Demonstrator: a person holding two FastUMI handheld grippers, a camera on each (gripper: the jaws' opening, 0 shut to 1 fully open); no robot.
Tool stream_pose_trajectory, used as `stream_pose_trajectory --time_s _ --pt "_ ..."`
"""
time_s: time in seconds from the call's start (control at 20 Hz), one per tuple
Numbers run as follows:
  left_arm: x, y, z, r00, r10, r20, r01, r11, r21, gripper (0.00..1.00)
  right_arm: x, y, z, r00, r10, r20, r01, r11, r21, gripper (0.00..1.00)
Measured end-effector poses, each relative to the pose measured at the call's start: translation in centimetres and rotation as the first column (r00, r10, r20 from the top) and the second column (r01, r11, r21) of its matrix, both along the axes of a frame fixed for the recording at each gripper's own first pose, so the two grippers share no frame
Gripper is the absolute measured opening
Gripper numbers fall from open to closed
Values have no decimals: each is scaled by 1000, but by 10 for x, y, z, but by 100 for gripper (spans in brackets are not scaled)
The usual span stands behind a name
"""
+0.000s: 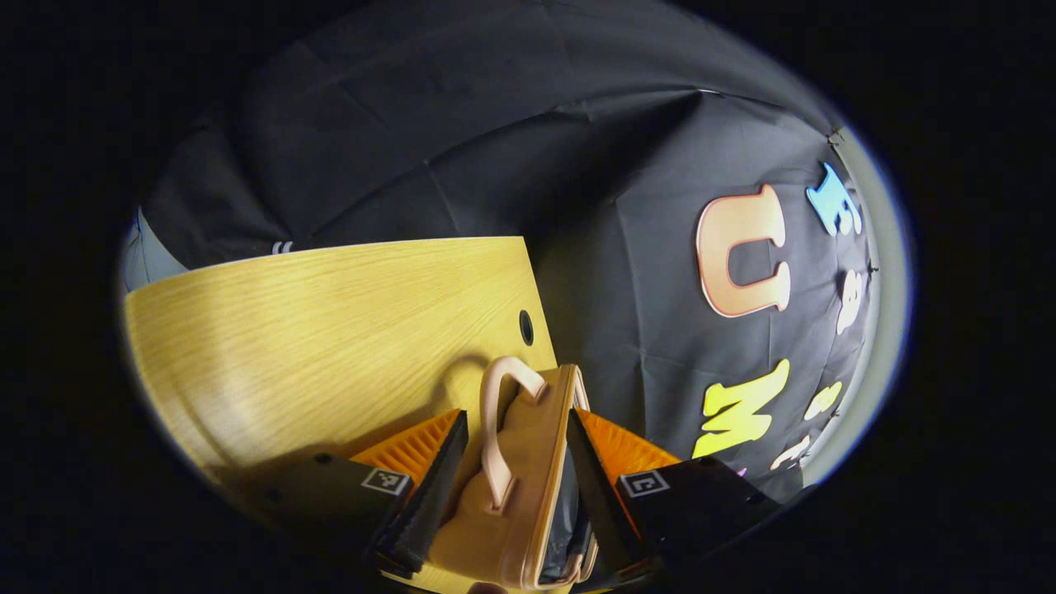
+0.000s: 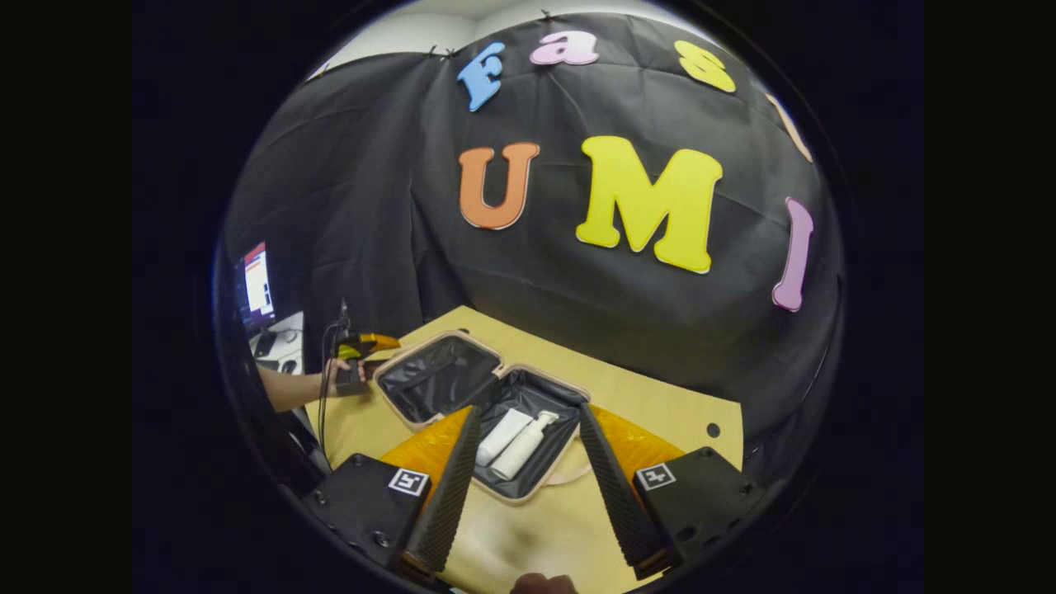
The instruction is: First open the suitcase, pack the skin care products into it, and then close the suitcase.
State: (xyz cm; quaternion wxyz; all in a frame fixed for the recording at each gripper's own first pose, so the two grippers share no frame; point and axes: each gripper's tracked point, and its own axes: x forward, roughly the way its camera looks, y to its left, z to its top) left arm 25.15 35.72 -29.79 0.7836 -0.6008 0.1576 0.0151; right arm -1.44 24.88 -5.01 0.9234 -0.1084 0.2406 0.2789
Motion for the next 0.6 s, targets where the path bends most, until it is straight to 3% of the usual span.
stream_pose_trajectory --time_s 0.2,0.25,0.3,0.6 --pt "15 -9 -14 997 -21 -76 21 1000 -1 46 -7 -3 2 999 15 34 -13 999 -35 73" --pt "14 -7 -16 995 -19 -99 21 1000 19 34 -8 -5 5 999 4 35 -3 1000 -22 72" --pt "15 -6 -18 992 -20 -126 25 999 38 14 -8 -8 8 999 -11 36 11 1000 1 73" --pt "11 -14 57 996 -43 -79 56 983 176 10 -10 -34 28 996 -83 28 77 982 171 73"
